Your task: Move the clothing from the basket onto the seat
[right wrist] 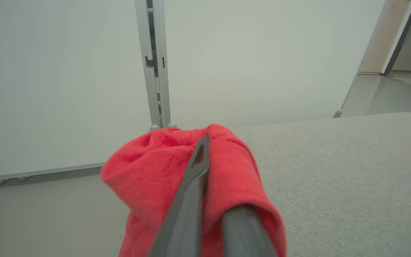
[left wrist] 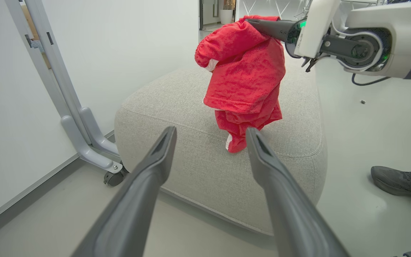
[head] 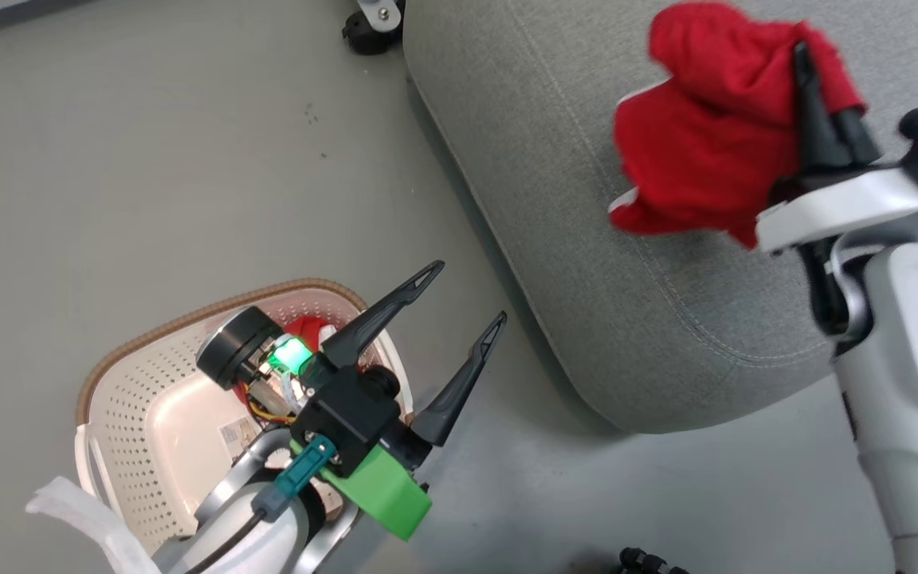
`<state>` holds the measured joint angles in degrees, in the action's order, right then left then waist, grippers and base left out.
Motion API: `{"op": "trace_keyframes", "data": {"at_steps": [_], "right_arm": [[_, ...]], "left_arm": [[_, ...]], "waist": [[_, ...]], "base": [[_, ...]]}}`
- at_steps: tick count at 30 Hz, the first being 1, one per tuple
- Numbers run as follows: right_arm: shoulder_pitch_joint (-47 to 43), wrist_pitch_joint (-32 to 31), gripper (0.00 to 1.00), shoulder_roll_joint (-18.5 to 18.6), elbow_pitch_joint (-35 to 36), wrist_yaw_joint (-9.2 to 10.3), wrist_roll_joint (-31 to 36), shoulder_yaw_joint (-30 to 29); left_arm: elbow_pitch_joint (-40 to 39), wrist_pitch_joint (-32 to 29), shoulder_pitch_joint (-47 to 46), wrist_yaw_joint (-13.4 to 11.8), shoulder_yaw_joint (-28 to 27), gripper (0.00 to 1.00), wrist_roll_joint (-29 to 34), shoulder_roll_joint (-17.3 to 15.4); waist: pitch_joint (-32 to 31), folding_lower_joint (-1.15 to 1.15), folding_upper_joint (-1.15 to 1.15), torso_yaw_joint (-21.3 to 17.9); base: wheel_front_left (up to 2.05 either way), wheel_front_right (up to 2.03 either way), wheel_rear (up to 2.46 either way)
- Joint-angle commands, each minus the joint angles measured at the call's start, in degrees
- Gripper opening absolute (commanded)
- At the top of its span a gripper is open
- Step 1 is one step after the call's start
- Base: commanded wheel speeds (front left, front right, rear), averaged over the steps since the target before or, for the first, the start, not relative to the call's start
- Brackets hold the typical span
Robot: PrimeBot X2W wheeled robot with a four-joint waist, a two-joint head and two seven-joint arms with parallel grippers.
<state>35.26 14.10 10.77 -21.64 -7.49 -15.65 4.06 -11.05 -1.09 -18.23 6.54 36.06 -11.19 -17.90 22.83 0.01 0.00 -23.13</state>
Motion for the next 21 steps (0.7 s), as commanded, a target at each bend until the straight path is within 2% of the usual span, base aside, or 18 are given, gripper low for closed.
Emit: {"op": "trace_keyframes", "data": {"at_steps": [1,8,16,17,19,20,21], "right_arm": [[2.3,0.3,0.00,0.8,-0.4,0.00,-0.1,-1.7],[9.7,0.6,0.00,5.4,-3.8,0.00,-0.1,-9.8],[13.9,0.7,0.00,8.3,-15.4,0.00,-1.8,-14.5],[13.9,0.8,0.13,8.3,-16.7,0.00,-1.7,-14.9],[13.4,1.0,0.84,8.0,-19.2,0.00,-1.6,-15.4],[12.8,1.1,1.00,7.7,-20.2,0.00,-1.4,-15.5],[12.2,1.1,1.00,7.4,-20.9,0.00,-1.3,-15.6]], "left_arm": [[0.1,0.4,-1.9,0.3,0.4,1.00,0.3,-0.1],[1.4,2.4,-6.5,0.4,1.3,1.00,0.9,0.7],[3.3,4.8,-8.8,0.3,1.3,1.00,0.8,1.2],[3.6,5.1,-9.0,0.3,1.4,1.00,0.8,1.2],[4.2,5.4,-9.1,0.3,1.6,1.00,0.9,1.3],[4.6,5.5,-9.2,0.3,1.7,1.00,0.8,1.4],[4.8,5.7,-9.3,0.3,1.8,1.00,0.8,1.4]], "waist": [[3.9,-0.01,0.00,3.4],[8.9,-0.01,0.00,7.8],[13.3,-0.01,0.00,10.8],[13.5,-0.01,0.00,10.9],[13.6,-0.01,0.00,11.2],[13.7,-0.01,0.00,11.4],[13.7,-0.01,0.00,11.4]], "base": [[0.00,0.00,0.00],[0.00,0.00,0.00],[0.00,0.00,0.00],[0.00,0.00,0.00],[0.00,0.00,0.00],[0.00,0.00,0.00],[0.00,0.00,0.00]]}}
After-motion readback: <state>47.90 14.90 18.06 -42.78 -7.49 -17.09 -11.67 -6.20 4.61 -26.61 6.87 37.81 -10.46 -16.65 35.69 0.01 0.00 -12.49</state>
